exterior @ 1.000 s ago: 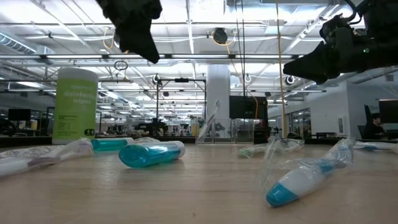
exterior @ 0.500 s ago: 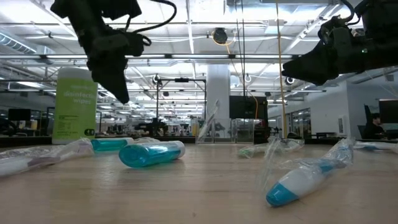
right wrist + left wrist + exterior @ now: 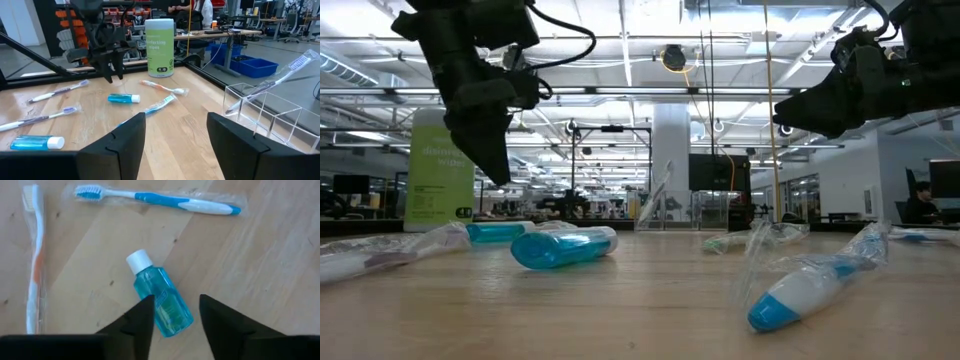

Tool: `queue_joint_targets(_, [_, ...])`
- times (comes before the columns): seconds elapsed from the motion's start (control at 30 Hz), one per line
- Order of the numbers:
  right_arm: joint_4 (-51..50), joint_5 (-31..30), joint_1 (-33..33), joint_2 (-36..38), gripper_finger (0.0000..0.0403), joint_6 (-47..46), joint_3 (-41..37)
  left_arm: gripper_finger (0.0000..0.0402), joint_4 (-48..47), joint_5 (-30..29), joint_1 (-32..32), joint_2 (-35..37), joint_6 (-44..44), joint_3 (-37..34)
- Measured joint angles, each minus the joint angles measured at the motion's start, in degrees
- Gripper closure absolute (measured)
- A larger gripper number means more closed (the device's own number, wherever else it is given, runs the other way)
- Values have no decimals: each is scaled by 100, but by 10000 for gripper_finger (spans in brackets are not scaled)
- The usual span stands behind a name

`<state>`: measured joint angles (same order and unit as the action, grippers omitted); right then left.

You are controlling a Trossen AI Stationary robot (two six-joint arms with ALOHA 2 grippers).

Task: Pick & Place toothbrushing station
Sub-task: Put the top left small mouthwash bottle into the middle section of the transparent organizer

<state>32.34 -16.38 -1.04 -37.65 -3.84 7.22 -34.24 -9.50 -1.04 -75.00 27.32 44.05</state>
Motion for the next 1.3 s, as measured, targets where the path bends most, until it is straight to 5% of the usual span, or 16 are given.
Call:
queue_joint_targets(0.3, [0, 1, 0, 0, 195, 0, 0, 154, 111, -346, 44, 0, 642, -114])
queue_joint_targets(0.87, [0, -1, -2, 0, 195, 0, 0, 151, 2136, -160, 44, 0, 1334, -1535])
queue_joint_targets(1.3, [0, -1, -2, 0, 195, 11, 0, 154, 2199, -34, 44, 0, 1177, -1740])
